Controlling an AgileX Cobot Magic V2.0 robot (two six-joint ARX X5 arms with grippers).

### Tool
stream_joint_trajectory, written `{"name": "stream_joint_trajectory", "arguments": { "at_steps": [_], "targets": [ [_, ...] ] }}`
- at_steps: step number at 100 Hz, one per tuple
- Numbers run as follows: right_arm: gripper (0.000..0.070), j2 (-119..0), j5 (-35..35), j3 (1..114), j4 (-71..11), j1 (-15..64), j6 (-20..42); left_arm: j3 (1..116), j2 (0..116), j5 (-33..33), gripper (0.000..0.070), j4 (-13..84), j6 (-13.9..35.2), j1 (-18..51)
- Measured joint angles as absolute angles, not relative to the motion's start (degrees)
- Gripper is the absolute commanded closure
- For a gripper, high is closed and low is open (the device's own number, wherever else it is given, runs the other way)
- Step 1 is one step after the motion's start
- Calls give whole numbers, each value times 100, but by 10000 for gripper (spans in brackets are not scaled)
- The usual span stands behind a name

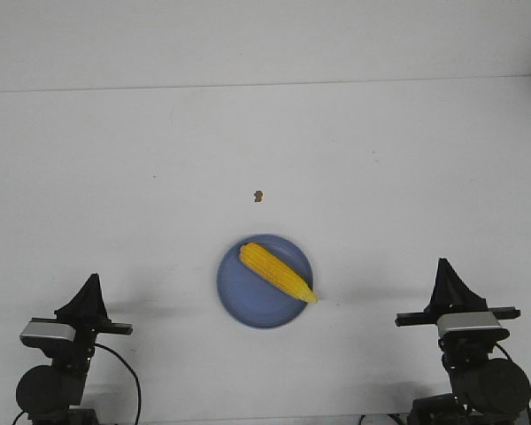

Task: Place corn on plate with both arms

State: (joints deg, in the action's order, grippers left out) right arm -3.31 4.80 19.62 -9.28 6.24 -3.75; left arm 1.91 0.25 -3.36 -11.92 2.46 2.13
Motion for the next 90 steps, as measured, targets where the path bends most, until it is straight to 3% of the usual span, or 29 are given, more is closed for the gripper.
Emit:
{"name": "stream_joint_trajectory", "arguments": {
  "at_steps": [51,90],
  "targets": [
    [686,-8,458,434,757,69,47,191,25,-336,688,-1192,246,213],
    [686,-8,456,86,1131,69,93,191,25,-333,688,-1192,246,213]
  ]
}}
